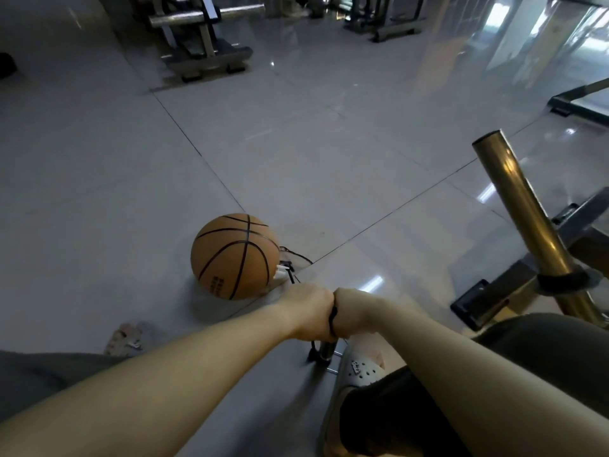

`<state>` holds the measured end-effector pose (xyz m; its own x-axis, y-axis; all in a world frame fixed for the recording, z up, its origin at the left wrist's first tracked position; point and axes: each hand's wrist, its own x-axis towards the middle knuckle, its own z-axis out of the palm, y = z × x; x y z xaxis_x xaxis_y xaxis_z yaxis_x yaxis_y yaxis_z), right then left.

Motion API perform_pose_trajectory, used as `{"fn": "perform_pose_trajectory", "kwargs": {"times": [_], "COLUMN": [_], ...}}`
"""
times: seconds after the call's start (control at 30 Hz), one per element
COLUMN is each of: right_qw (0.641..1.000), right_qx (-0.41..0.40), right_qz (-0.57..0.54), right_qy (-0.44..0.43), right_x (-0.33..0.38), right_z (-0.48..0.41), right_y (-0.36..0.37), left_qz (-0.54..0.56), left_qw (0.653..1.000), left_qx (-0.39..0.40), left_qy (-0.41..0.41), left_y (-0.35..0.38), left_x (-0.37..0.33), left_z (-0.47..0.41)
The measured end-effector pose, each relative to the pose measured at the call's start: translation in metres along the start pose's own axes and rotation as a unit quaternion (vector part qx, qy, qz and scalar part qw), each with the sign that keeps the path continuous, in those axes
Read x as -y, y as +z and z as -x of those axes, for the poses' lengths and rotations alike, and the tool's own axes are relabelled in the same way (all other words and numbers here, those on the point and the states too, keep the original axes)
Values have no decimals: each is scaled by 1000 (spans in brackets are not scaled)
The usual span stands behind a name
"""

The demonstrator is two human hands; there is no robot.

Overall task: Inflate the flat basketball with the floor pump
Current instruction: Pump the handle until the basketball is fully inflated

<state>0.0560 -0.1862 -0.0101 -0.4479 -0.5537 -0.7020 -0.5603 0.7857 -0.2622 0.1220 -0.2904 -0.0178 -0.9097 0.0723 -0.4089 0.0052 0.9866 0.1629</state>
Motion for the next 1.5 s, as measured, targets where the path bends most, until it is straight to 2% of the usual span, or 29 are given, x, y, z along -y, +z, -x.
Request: {"fn": "perform_pose_trajectory", "kwargs": {"times": [0.13,0.27,0.37,0.47,0.63,0.73,0.9,1.17,1.3,1.37,1.5], "right_qw": [999,999,998,999,999,999,1000,1000,999,998,999], "right_qx": [46,21,4,12,-20,-15,-20,4,-1,-11,13], "right_qz": [-25,-42,-59,-53,-38,-34,-9,-24,-44,-57,-36], "right_qy": [2,-26,-23,-1,8,3,-3,6,-24,-17,6], "right_x": [10,30,37,33,13,3,-2,10,25,32,33], "right_z": [28,73,92,80,29,5,-11,30,71,85,69], "right_y": [-33,-97,-133,-119,-47,-20,5,-21,-82,-112,-104], "left_qz": [41,162,153,109,-2,-11,-14,30,162,179,163], "left_qw": [999,986,987,993,999,998,999,999,985,982,985], "left_qx": [12,9,-25,-23,-44,-62,-31,26,24,18,29], "left_qy": [10,35,38,30,25,18,-10,12,50,56,51], "left_y": [-41,-116,-154,-137,-58,-20,12,-39,-105,-138,-125], "left_x": [-5,-2,-3,-2,-1,3,0,-8,-5,-4,-1], "left_z": [21,40,40,30,12,5,-3,27,41,41,28]}}
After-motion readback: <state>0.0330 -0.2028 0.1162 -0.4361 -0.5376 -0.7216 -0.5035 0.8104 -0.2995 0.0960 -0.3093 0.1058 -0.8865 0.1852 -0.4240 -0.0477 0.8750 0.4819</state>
